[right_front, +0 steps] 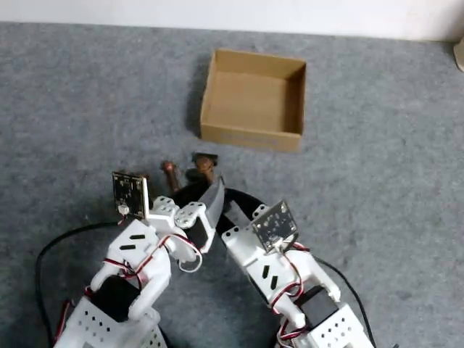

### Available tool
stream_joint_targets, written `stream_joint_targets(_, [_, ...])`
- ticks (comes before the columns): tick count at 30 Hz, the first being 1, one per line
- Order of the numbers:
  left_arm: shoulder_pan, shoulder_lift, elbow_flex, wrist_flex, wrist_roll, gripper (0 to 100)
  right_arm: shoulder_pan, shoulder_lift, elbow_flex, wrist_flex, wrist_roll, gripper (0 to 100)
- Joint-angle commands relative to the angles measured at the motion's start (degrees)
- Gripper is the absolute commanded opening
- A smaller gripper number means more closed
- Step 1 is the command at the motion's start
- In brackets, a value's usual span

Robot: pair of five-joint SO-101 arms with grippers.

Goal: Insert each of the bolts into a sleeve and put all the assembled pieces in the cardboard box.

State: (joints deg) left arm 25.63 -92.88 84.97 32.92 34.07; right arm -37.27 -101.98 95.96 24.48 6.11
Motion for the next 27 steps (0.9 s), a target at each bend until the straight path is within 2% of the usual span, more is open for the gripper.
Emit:
stream_joint_targets(1, [1.0, 0.1, 1.4, 1.4, -0.3, 39, 1.9, -0.1, 3.0, -2.1, 0.7, 0.5])
stream_joint_targets(3, [1.2, 0.1, 3.0, 1.2, -0.3, 53, 1.9, -0.1, 3.0, -2.1, 0.7, 0.5])
stream_joint_targets(4, [1.2, 0.1, 3.1, 1.1, -0.2, 57, 1.9, -0.1, 3.0, -2.1, 0.7, 0.5])
stream_joint_targets(7, [1.2, 0.0, 3.1, 1.1, 0.0, 57, 1.9, -0.1, 3.1, -2.1, 0.7, 0.5])
stream_joint_targets(10, [1.0, 0.0, 2.1, 1.1, 0.6, 52, 1.9, -0.1, 3.4, -2.1, 0.7, 0.5])
stream_joint_targets(13, [0.7, 0.0, -0.1, 1.1, 5.2, 46, 1.8, -0.1, 3.5, -2.1, 0.7, 0.5])
stream_joint_targets(18, [0.6, 0.0, -1.4, 1.0, 6.1, 41, 2.0, -0.1, 3.5, -2.1, 0.7, 0.5])
stream_joint_targets(22, [-3.4, 0.0, -2.0, -0.4, 6.2, 38, 1.9, -0.1, 3.5, -2.1, 0.7, 0.5])
stream_joint_targets(24, [-6.5, 0.0, -3.0, -0.8, 8.3, 33, 1.9, -0.1, 3.5, -2.1, 0.7, 0.5])
stream_joint_targets(27, [-10.1, 0.0, -3.6, -0.9, 10.2, 17, 2.0, -0.1, 3.5, -2.1, 0.7, 0.5])
